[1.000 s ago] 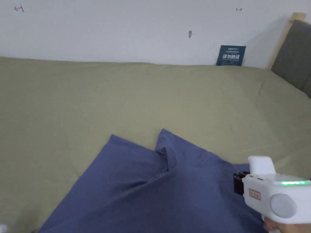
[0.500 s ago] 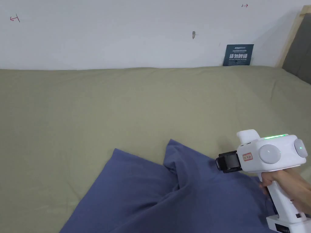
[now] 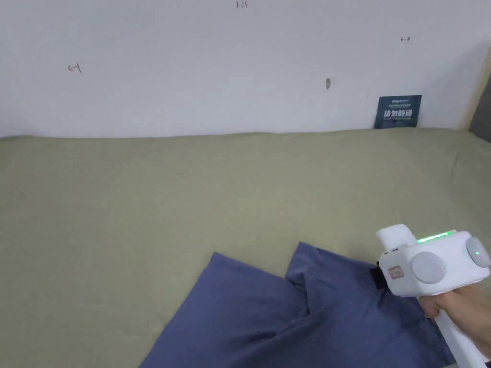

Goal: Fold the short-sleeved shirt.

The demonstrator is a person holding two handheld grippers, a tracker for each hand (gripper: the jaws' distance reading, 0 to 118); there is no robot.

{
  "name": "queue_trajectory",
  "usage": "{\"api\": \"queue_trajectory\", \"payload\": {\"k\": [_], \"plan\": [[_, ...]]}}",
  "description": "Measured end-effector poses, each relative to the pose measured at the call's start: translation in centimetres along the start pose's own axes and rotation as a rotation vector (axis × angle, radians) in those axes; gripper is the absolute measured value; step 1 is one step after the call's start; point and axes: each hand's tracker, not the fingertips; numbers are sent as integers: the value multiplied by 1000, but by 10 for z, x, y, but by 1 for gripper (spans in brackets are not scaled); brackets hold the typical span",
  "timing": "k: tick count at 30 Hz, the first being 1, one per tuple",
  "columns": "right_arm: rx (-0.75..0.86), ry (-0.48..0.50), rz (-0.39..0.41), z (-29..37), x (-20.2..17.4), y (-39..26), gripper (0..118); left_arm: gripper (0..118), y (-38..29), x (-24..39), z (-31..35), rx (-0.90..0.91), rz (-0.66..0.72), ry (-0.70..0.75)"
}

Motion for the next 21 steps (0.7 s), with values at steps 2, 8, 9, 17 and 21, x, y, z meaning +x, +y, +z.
{"api": "queue_trajectory", "payload": {"k": [2,8,9,17,21], "plan": [[82,7,-24,53,7,-4,0,6,5,-2,15,28,53,-16],[314,-17,-52,205,36,-1,0,6,42,7,97,222,56,-53],[342,-7,-60,231,39,5,0,6,51,8,111,268,61,-64],[579,-78,-126,373,66,5,0,5,131,21,225,509,55,-101],[633,-91,-168,404,73,11,0,5,173,29,266,566,31,-78]]}}
